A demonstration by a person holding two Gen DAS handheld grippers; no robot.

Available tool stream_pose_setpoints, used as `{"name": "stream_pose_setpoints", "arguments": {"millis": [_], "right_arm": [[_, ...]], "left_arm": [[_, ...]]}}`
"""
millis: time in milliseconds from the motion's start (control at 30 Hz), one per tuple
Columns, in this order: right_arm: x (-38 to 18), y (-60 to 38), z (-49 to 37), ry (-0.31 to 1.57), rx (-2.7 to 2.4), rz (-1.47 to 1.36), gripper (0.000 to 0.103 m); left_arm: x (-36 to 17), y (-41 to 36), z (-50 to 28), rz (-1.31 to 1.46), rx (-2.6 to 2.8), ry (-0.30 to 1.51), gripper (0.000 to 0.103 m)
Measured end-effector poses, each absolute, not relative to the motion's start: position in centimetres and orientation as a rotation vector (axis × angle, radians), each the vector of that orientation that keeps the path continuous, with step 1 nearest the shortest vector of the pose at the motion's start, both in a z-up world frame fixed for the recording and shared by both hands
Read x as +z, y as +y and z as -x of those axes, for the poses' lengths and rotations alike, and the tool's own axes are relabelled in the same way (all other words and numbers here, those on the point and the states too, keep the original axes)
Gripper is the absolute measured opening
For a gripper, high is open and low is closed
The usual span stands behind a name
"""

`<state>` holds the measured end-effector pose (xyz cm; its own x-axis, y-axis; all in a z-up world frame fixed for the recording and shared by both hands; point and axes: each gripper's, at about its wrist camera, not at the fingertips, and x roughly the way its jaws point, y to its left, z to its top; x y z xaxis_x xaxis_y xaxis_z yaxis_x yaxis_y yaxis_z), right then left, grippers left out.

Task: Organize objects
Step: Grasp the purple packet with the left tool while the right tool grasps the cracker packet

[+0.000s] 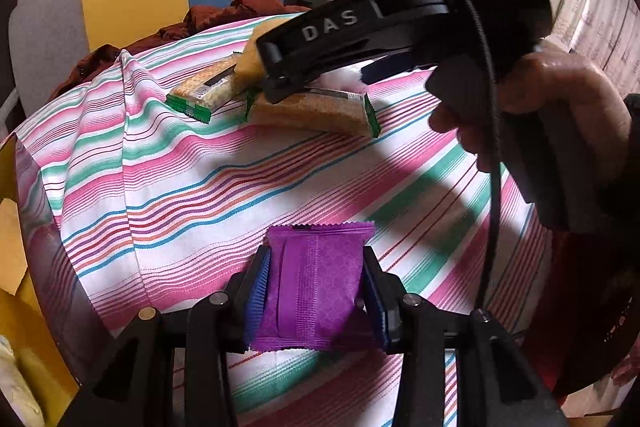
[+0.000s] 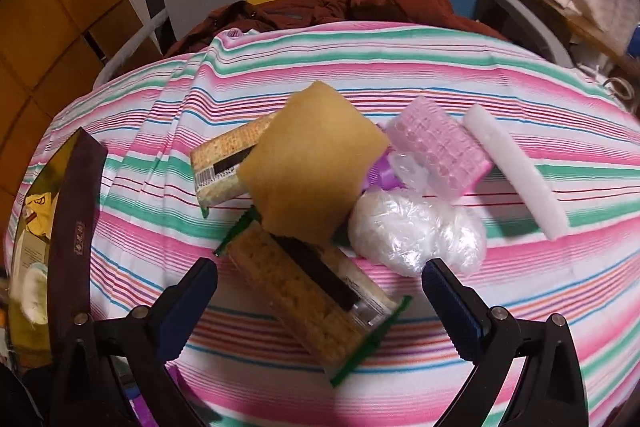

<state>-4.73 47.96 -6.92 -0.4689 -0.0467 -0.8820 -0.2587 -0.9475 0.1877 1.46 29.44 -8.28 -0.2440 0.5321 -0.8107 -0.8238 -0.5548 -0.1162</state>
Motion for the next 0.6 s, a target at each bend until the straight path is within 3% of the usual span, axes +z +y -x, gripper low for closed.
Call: {"name": "stream_pose_setpoints", "arguments": {"millis": [167,433,600], "right_arm": [[-6.8,45.7,4.6,0.666,2.712,1.746,0.102],[-7.1,46.1,5.0,0.588,2.619,1.666,0.102],[-7.6,44.3,6.0,0.374,2.614,1.653,0.101]], "left_arm": [[-8.6,29.4,-1.5,1.055,1.916,0.421,0.044],[-8.8,29.4,-1.9,1.022,1.932,0.426,0.046],[-8.9,29.3,-2.0,0.997,1.947,0.41,0.046]]}}
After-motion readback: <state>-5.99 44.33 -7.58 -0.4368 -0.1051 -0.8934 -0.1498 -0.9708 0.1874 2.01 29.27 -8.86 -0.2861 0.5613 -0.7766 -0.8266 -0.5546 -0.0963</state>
